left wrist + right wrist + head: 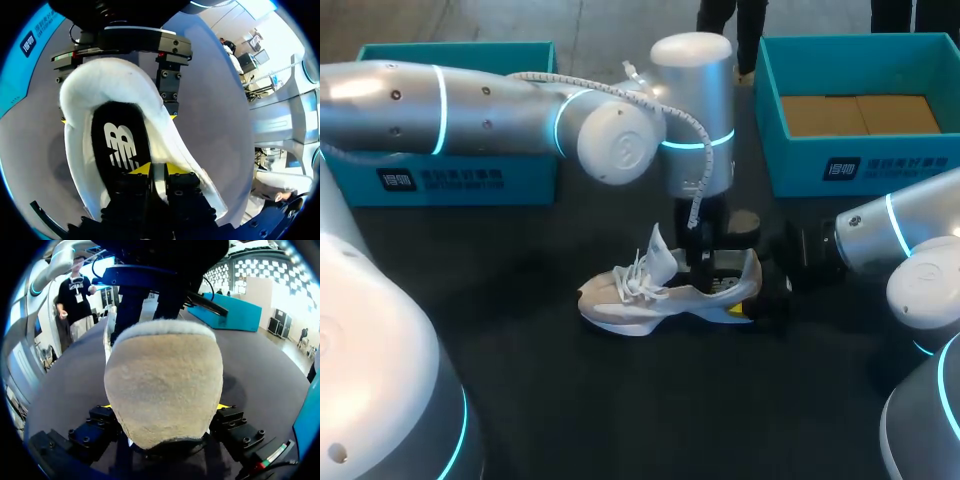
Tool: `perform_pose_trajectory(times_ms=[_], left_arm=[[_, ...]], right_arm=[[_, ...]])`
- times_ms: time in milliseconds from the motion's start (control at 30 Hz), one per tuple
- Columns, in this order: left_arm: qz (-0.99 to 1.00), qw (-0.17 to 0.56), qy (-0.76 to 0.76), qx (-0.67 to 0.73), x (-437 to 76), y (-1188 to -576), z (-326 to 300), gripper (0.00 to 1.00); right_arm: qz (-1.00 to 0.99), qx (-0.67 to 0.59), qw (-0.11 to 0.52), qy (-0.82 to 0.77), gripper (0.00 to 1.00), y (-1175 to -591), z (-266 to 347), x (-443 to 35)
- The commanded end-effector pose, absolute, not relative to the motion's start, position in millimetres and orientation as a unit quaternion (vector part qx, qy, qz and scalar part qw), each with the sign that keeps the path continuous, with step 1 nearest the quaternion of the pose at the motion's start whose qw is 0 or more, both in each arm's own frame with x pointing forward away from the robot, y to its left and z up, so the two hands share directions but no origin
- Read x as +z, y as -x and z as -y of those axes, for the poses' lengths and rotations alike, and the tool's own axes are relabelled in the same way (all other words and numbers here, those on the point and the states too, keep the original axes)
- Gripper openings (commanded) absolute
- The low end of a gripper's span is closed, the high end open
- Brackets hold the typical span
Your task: Take the shoe out of the shoebox, open the shoe tongue, remove and reinsert the insole, then place the shoe into the shoebox
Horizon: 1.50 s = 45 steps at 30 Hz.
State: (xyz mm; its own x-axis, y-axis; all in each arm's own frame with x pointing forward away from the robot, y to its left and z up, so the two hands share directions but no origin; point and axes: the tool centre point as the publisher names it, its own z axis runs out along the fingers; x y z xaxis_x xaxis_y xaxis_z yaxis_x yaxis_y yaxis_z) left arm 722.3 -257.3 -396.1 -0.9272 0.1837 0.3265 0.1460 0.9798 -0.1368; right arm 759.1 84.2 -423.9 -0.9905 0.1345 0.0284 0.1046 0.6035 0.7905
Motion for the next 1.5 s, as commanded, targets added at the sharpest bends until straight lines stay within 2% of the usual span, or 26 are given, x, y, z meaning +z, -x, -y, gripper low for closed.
perform_pose_trajectory(times_ms=[33, 233, 433, 633, 900, 1000, 1200, 1267, 1300, 1500], left_arm=[[0.98, 0.171, 0.087, 0.053, -405.2, -719.2, 259.1, 0.28], [0.981, 0.168, 0.088, 0.048, -413.6, -720.9, 259.6, 0.32], [0.987, 0.127, 0.089, 0.039, -421.1, -724.1, 260.7, 0.36], [0.992, 0.088, 0.085, 0.045, -429.1, -730.8, 261.0, 0.35], [0.995, 0.034, 0.082, 0.037, -435.4, -744.7, 258.8, 0.25], [0.996, 0.015, 0.087, 0.024, -437.7, -747.1, 258.1, 0.19], [0.996, 0.004, 0.088, 0.011, -443.7, -752.9, 255.7, 0.13], [0.996, 0.002, 0.088, 0.01, -444.2, -754.8, 254.0, 0.08], [0.996, 0.002, 0.087, 0.012, -443.1, -755.8, 252.9, 0.0], [0.996, -0.003, 0.083, 0.024, -431.3, -760.2, 247.3, 0.0]], right_arm=[[-0.896, 0.439, 0.017, -0.068, 0.0, -760.4, -86.5, -425.9], [-0.896, 0.439, 0.017, -0.068, 0.0, -760.4, -86.5, -425.9], [-0.896, 0.439, 0.017, -0.068, 0.0, -760.4, -86.5, -425.9], [-0.896, 0.439, 0.017, -0.068, 0.0, -760.4, -86.5, -425.9], [-0.896, 0.439, 0.017, -0.068, 0.0, -760.4, -86.5, -425.9], [-0.896, 0.439, 0.017, -0.068, 0.0, -760.4, -86.5, -425.9], [-0.896, 0.439, 0.017, -0.068, 0.0, -760.4, -86.5, -425.9], [-0.896, 0.439, 0.017, -0.068, 0.0, -760.4, -86.5, -425.9], [-0.896, 0.439, 0.017, -0.068, 0.0, -760.4, -86.5, -425.9], [-0.896, 0.439, 0.017, -0.068, 0.0, -760.4, -86.5, -425.9]])
